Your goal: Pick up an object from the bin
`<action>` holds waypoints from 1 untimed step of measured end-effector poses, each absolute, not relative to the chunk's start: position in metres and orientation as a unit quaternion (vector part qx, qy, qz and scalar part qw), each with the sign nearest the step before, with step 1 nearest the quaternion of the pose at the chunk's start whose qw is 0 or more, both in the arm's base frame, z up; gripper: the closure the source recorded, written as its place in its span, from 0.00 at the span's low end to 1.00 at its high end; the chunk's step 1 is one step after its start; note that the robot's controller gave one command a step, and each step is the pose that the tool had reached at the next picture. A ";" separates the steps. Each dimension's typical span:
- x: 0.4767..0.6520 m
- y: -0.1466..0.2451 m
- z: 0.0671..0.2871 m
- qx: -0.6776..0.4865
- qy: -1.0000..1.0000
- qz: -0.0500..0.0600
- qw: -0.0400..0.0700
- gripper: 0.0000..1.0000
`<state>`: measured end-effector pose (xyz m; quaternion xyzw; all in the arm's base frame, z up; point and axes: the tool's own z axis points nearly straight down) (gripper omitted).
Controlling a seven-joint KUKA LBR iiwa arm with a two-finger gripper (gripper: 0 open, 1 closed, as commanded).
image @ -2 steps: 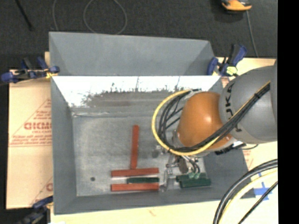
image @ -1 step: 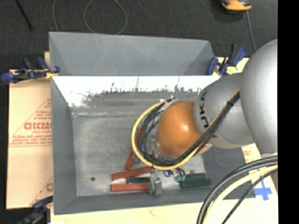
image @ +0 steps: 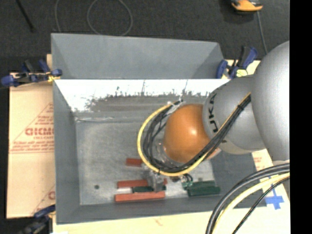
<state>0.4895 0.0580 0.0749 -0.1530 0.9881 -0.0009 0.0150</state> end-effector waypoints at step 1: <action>0.502 0.075 0.193 -0.168 0.986 -0.001 0.006 1.00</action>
Offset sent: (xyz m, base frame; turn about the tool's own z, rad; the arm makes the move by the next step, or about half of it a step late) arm 0.0092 0.0179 0.1134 -0.0358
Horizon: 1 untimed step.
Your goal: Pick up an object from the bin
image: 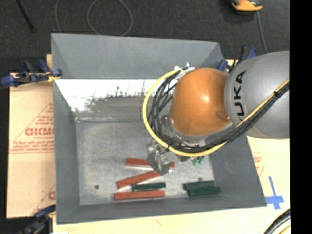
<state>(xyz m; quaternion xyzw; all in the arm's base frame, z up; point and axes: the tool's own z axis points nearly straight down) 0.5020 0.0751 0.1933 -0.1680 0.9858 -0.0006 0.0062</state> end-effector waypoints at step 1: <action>0.476 0.084 0.111 -0.146 0.989 0.001 -0.003 1.00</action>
Offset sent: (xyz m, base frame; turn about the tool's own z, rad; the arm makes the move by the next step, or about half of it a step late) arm -0.0236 0.0084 -0.0784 0.0458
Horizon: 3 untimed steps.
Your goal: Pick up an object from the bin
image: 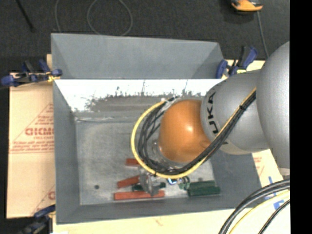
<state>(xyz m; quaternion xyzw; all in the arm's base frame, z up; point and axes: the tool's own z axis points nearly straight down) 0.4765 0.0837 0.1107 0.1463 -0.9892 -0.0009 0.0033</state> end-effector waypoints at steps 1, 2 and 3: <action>0.515 0.179 0.076 0.151 -0.988 -0.002 -0.002 1.00; 0.503 0.155 0.211 0.140 -0.990 0.000 -0.006 1.00; 0.502 0.155 0.206 0.141 -0.990 0.001 -0.002 0.00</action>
Offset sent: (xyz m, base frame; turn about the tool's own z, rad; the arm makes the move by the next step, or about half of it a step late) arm 0.0379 0.0907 -0.0340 -0.0021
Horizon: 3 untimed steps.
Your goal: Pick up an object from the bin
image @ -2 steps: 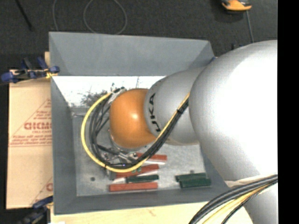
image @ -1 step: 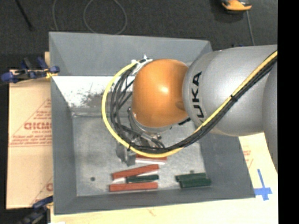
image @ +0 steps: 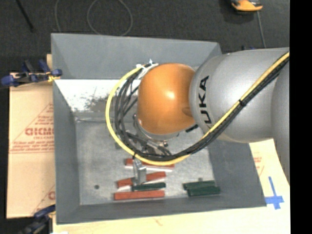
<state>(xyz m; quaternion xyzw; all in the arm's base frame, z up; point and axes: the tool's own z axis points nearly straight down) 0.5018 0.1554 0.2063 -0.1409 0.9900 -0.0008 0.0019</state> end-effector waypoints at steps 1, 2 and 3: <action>0.491 0.130 0.073 -0.288 0.957 -0.001 -0.002 0.00; 0.493 0.131 0.076 -0.288 0.958 -0.001 0.001 1.00; 0.492 0.163 0.118 -0.295 0.955 0.000 0.004 1.00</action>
Offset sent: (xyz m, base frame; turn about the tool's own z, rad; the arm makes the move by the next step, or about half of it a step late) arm -0.0104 -0.0235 -0.1312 -0.3046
